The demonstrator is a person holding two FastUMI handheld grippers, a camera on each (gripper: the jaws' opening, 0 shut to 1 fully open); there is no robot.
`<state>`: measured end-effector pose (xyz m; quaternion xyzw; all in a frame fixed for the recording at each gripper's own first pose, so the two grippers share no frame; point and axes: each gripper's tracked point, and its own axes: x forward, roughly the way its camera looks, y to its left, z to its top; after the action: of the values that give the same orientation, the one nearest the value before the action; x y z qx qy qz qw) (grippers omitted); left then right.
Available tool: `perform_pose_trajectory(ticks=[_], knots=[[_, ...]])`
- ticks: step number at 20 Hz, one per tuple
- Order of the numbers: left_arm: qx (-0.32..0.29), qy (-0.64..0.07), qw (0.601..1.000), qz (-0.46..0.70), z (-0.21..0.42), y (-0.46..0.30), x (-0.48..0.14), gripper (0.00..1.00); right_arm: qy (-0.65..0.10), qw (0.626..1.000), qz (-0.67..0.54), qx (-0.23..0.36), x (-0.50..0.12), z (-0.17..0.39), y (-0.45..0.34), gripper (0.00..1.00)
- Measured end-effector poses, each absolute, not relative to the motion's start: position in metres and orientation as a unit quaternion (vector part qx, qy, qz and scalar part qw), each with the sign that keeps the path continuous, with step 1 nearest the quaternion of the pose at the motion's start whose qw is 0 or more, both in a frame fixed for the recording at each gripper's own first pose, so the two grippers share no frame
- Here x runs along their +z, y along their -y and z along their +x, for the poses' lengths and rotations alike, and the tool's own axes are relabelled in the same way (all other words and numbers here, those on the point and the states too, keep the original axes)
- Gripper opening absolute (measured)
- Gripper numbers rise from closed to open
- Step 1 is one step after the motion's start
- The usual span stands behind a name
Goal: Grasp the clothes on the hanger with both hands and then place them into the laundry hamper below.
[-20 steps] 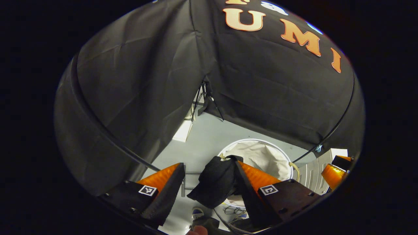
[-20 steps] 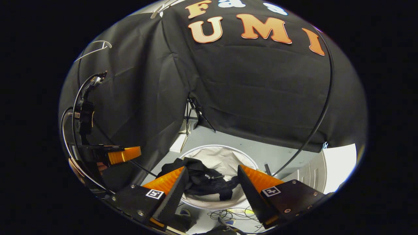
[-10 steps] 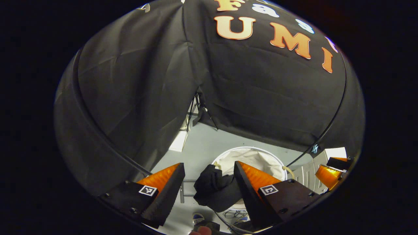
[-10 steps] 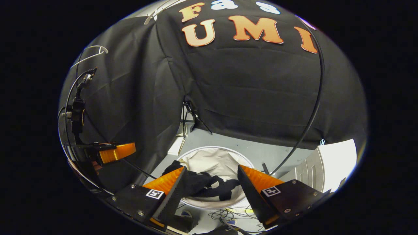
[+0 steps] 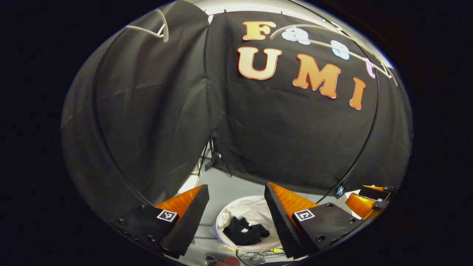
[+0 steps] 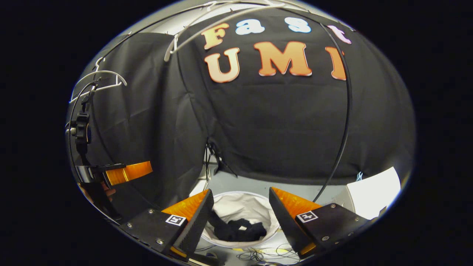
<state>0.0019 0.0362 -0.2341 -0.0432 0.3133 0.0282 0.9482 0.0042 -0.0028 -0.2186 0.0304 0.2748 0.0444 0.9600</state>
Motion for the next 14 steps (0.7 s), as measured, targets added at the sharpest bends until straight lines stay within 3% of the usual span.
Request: perform_pose_trajectory(ticks=[13,14], knots=[[-0.019,-0.124,0.991,-0.049,0.021,0.0,-0.07,1.0,-0.069,0.997,0.007,0.028,-0.029,0.023,0.01,0.93],[-0.02,-0.115,0.992,-0.05,0.021,0.001,-0.063,1.0,-0.057,0.998,0.005,0.024,-0.023,0.023,0.011,1.0]])
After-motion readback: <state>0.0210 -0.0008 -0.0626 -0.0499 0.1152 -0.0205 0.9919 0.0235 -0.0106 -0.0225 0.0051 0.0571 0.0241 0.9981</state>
